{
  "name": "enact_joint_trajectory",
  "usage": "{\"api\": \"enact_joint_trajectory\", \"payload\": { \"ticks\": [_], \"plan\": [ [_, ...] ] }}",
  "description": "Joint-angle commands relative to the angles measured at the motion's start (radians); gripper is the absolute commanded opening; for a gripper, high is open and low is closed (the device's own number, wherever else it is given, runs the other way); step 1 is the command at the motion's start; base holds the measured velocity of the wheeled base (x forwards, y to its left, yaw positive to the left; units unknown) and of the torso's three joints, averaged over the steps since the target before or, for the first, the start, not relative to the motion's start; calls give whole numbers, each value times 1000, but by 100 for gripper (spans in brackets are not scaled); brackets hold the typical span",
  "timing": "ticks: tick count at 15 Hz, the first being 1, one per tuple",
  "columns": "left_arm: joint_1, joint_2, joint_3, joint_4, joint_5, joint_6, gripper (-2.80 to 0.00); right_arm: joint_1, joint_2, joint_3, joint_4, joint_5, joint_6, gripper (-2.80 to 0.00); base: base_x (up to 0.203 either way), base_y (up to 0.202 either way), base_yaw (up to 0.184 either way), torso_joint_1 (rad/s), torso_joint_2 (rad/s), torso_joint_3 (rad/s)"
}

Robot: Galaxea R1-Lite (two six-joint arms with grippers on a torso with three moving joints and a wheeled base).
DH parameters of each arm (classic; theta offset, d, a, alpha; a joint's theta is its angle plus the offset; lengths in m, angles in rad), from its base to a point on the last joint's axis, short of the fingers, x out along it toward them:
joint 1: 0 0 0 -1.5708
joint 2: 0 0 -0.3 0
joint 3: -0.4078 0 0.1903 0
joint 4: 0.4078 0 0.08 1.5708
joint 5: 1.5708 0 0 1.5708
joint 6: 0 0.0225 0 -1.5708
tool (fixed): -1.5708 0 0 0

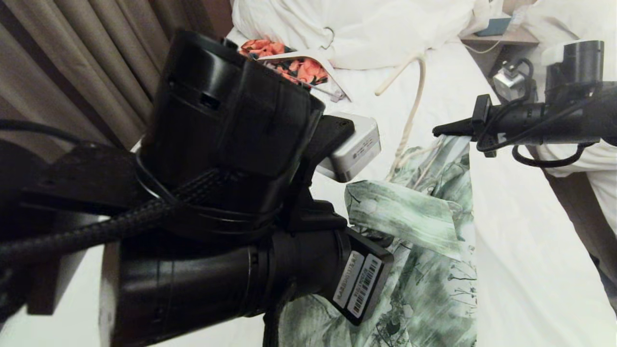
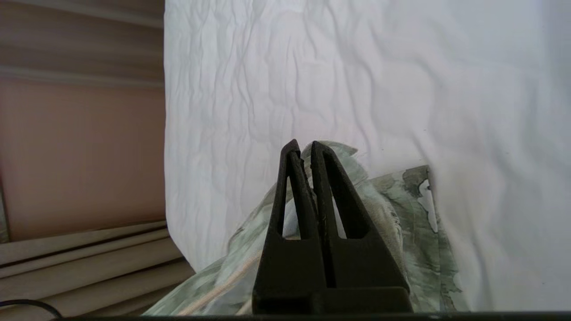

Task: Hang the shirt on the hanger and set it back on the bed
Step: Hook the other side of the shirt onto the hanger

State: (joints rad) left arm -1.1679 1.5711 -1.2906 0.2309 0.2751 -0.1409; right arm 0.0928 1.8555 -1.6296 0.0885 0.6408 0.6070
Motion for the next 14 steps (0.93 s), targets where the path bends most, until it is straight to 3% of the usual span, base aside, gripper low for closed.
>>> {"api": "enact_joint_trajectory", "payload": {
  "ticks": [1, 8, 14],
  "plan": [
    [-16, -2, -1, 7, 3, -3, -280, -1, -2, -2, -1, 3, 4, -280, 0, 0, 0, 0, 0, 0],
    [-52, 53, -10, 29, 3, -23, -280, 38, -56, -3, 7, 5, -41, -280, 0, 0, 0, 0, 0, 0],
    [11, 57, -40, 20, 9, -25, -280, 135, -231, 0, 179, 7, -37, -280, 0, 0, 0, 0, 0, 0]
  ]
}}
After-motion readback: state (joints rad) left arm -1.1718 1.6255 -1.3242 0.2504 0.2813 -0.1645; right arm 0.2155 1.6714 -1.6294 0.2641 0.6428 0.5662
